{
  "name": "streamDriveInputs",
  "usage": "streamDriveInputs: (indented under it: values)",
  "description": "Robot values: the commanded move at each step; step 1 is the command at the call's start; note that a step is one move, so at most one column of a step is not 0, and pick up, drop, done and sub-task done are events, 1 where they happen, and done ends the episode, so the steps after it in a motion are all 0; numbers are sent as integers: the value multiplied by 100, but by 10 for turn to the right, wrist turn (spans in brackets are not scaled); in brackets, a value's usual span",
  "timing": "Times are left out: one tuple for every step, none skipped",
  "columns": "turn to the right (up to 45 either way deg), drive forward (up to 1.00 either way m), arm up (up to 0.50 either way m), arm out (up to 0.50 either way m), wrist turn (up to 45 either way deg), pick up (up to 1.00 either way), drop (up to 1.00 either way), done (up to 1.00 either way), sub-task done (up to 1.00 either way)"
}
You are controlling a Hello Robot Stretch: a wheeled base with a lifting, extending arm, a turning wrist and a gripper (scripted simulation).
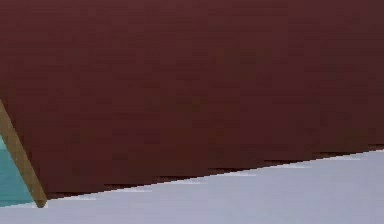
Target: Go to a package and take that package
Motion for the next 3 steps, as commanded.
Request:
streamDriveInputs:
  values:
    - [-450, 0, 0, 0, 0, 0, 0, 0, 0]
    - [-450, 0, 0, 0, 0, 0, 0, 0, 0]
    - [-30, 0, 0, 0, 0, 0, 0, 0, 0]
